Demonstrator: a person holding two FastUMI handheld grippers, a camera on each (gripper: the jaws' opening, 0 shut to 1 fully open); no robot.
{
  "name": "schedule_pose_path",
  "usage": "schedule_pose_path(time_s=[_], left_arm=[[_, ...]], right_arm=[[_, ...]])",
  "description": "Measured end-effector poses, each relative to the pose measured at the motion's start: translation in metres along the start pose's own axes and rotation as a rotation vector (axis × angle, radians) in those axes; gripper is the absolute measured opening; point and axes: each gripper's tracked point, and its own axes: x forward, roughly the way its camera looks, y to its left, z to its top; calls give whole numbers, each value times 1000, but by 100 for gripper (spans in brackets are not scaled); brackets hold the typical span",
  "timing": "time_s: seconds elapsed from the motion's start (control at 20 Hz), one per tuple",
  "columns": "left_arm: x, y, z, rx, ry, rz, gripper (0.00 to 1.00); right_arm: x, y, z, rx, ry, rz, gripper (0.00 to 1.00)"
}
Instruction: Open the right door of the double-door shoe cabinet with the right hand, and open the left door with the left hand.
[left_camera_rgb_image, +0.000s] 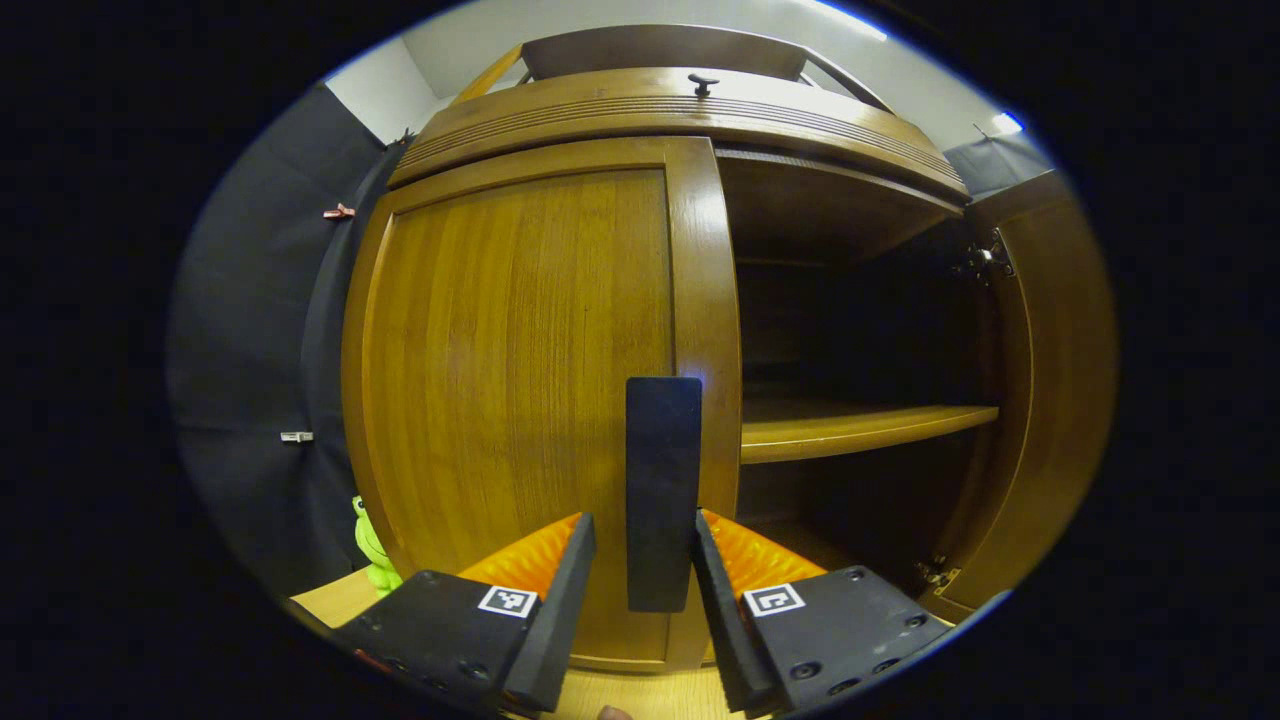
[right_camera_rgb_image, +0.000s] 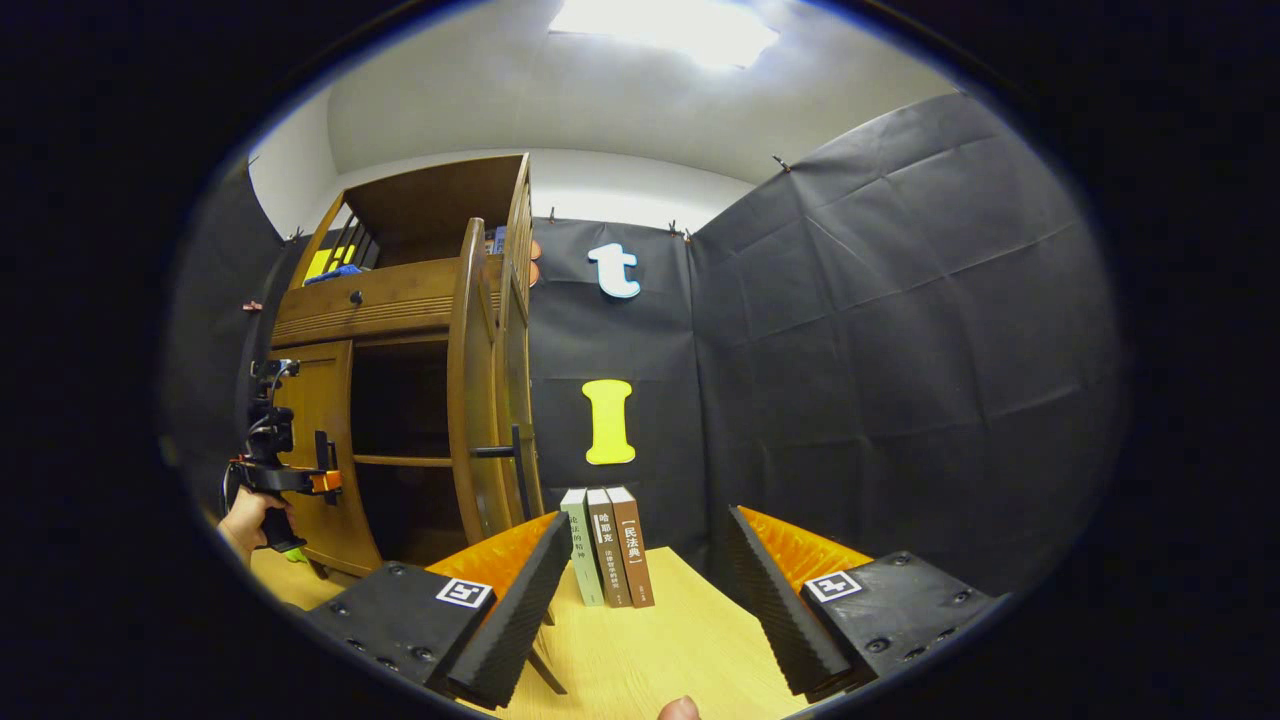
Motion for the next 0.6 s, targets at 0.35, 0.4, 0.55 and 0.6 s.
schedule_pose_path(time_s=[0.35,0.4,0.55,0.6], left_arm=[[4,-7,-4,41,15,-21,36],[4,-6,-4,30,19,-28,35],[-1,-6,-4,48,17,-24,33],[-5,-5,-3,69,11,-16,31]], right_arm=[[0,7,-3,-14,9,15,97],[0,8,-2,-15,6,19,97],[-2,9,1,-18,-3,22,97],[-2,10,2,-18,-5,24,97]])
